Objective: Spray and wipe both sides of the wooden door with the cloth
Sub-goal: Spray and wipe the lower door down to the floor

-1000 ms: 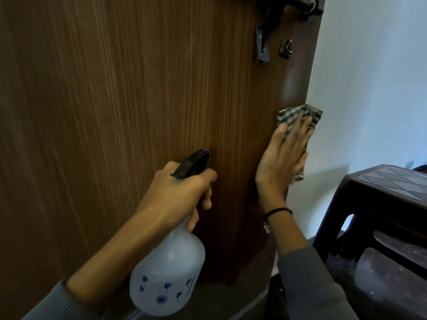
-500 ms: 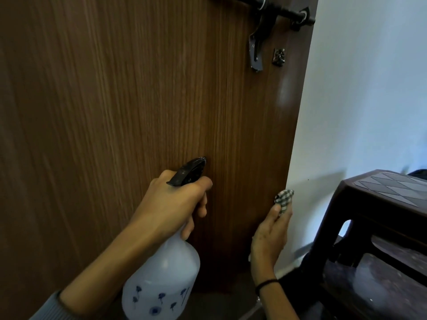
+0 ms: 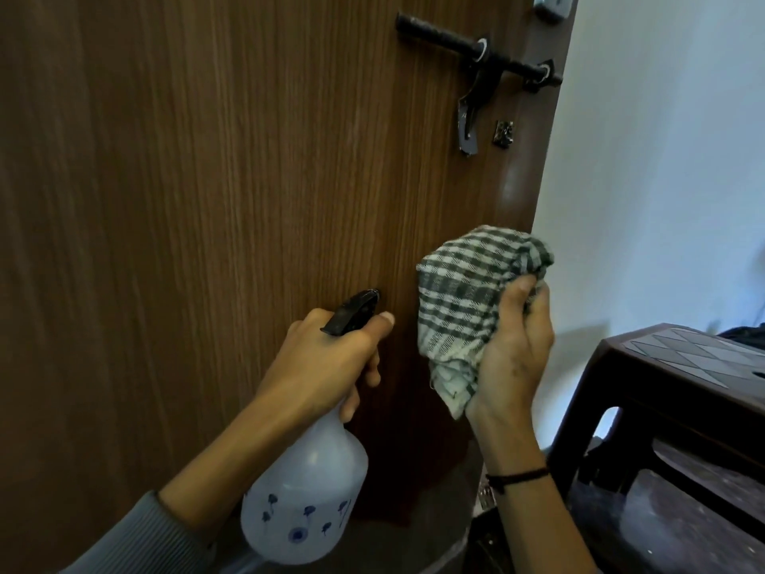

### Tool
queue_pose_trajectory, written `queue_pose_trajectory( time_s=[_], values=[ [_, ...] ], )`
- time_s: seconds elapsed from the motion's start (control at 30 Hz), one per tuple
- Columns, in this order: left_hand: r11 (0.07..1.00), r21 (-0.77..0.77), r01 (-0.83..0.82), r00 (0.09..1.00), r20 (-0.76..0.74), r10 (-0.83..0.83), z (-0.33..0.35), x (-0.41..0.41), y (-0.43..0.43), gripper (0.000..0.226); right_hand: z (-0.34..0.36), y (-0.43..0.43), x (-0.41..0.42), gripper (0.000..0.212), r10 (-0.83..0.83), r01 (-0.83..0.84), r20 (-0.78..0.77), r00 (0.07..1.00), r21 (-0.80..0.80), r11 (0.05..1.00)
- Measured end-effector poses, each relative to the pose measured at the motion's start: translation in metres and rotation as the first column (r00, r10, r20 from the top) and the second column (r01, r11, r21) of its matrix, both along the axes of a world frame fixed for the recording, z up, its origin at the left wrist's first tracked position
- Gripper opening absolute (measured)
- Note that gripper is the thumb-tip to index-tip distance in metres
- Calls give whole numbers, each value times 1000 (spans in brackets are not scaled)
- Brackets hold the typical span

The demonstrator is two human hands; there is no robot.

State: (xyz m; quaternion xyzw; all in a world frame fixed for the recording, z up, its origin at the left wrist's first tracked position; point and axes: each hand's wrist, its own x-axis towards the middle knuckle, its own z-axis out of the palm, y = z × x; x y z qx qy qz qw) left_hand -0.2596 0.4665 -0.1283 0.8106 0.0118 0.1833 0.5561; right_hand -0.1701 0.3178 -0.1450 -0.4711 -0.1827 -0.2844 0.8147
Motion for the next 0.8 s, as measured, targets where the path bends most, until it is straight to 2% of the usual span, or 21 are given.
queue_pose_trajectory(
  time_s=[0.03, 0.1, 0.17, 0.23, 0.4, 0.43, 0.5, 0.53, 0.57, 0.6, 0.67, 0.8],
  values=[
    [1000, 2, -10, 1000, -2, 10, 1, 0, -1, 52, 1, 4, 5, 25, 46, -47, -20, 999, -17, 999],
    [1000, -8, -14, 1000, -3, 14, 2, 0, -1, 56, -4, 9, 17, 25, 25, -32, -56, 998, -123, 992],
    [1000, -9, -8, 1000, -10, 8, 1, -1, -1, 55, -16, 10, 31, 30, -141, 125, -40, 989, -273, 954],
    [1000, 8, -2, 1000, -20, 2, 0, 0, 0, 53, -26, 9, 41, 37, -338, 325, 24, 941, -348, 879],
    [1000, 22, 10, 1000, -6, -10, -3, 3, 1, 53, -37, 22, 49, 34, -620, 639, 159, 768, -249, 728],
    [1000, 24, 12, 1000, -2, -12, -3, 3, 1, 53, -37, 23, 50, 31, -693, 719, 196, 693, -248, 649],
    [999, 25, 21, 1000, 2, -21, -4, 3, 2, 52, -38, 20, 53, 19, -810, 869, 330, 486, -282, 406],
    [999, 25, 26, 1000, 4, -26, -4, 4, 3, 51, -38, 16, 55, 8, -821, 915, 421, 386, -290, 282],
    [999, 29, 28, 1000, 6, -29, -5, 5, 4, 51, -38, 12, 57, 7, -814, 942, 494, 306, -283, 182],
    [999, 36, 30, 1000, 8, -30, -5, 6, 5, 51, -39, 8, 58, 14, -795, 956, 552, 250, -271, 113],
    [998, 52, 34, 999, 12, -34, -5, 7, 6, 51, -38, 3, 57, 19, -738, 962, 630, 239, -259, 91],
    [998, 47, 44, 999, 13, -44, -5, 6, 6, 49, -31, 1, 46, 20, -654, 907, 630, 418, -330, 262]
  ],
)
